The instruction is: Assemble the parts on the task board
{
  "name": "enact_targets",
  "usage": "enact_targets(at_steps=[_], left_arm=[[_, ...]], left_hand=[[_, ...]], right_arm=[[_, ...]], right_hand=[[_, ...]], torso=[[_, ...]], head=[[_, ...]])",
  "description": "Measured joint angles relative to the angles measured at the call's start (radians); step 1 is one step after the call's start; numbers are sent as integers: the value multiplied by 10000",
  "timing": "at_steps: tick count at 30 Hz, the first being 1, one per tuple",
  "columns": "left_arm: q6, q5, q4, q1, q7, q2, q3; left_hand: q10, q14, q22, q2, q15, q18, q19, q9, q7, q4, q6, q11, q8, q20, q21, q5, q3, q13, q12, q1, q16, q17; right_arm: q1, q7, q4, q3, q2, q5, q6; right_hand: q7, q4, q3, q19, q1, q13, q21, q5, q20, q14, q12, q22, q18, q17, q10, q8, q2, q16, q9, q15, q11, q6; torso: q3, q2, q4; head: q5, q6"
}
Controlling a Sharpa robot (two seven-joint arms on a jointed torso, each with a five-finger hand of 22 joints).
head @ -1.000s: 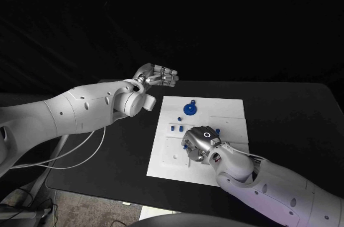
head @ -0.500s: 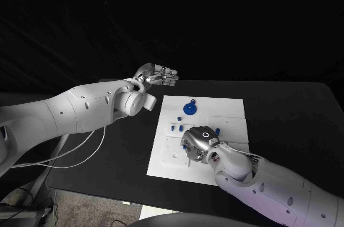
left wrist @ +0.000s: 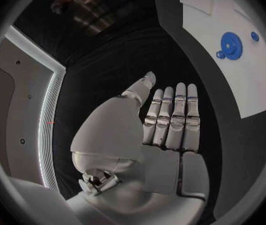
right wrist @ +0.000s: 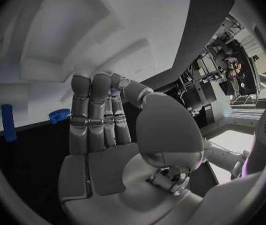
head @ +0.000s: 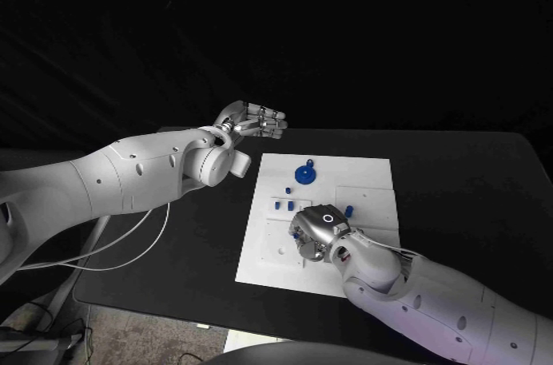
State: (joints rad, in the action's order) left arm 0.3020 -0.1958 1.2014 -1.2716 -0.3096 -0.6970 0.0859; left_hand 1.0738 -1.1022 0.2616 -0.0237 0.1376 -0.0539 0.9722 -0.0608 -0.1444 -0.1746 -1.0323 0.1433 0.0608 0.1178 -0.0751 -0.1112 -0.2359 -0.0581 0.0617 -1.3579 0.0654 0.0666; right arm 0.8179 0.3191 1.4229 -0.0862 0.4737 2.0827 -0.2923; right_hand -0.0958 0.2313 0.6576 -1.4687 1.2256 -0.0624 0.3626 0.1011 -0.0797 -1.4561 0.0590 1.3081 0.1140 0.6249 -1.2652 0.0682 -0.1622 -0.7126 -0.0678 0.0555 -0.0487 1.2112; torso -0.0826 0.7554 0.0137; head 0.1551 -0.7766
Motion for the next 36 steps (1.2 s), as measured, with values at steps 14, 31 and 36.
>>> enact_targets(at_steps=[14,31,36], left_arm=[[-9,0,-6,0,31,-32,6],[5,0,-43,0,0,-119,43],[22,0,-43,0,-66,-135,44]], left_hand=[[-36,36,-28,0,36,1,0,0,0,0,0,36,0,0,0,0,0,0,0,0,0,0],[-35,36,-57,0,36,0,35,0,0,27,0,35,0,35,0,70,27,0,0,0,0,0],[-18,36,-56,0,36,0,72,0,36,27,-36,17,0,-1,-39,71,27,0,0,0,0,0]], right_arm=[[-66,-137,551,19,473,-488,-704],[327,-248,2088,-1421,1940,-1419,-367],[542,-300,2019,-1560,2223,-1645,91]], right_hand=[[13,-523,-2237,5,489,35,-1668,229,358,-39,-23,-863,463,-483,1772,-17,-565,232,40,-272,-426,-1187],[-42,-522,-1456,4,490,36,-958,149,358,-39,-23,-604,465,-304,1213,-16,-564,-37,38,-271,-298,-1131],[-5,-507,-1725,4,474,36,-934,81,358,-39,-23,-521,464,-241,1255,-16,-579,-38,38,-270,-341,-1169]], torso=[[-5,-7,-9],[17,-20,-29],[23,-16,-26]], head=[[-22,76],[-281,425],[-307,469]])
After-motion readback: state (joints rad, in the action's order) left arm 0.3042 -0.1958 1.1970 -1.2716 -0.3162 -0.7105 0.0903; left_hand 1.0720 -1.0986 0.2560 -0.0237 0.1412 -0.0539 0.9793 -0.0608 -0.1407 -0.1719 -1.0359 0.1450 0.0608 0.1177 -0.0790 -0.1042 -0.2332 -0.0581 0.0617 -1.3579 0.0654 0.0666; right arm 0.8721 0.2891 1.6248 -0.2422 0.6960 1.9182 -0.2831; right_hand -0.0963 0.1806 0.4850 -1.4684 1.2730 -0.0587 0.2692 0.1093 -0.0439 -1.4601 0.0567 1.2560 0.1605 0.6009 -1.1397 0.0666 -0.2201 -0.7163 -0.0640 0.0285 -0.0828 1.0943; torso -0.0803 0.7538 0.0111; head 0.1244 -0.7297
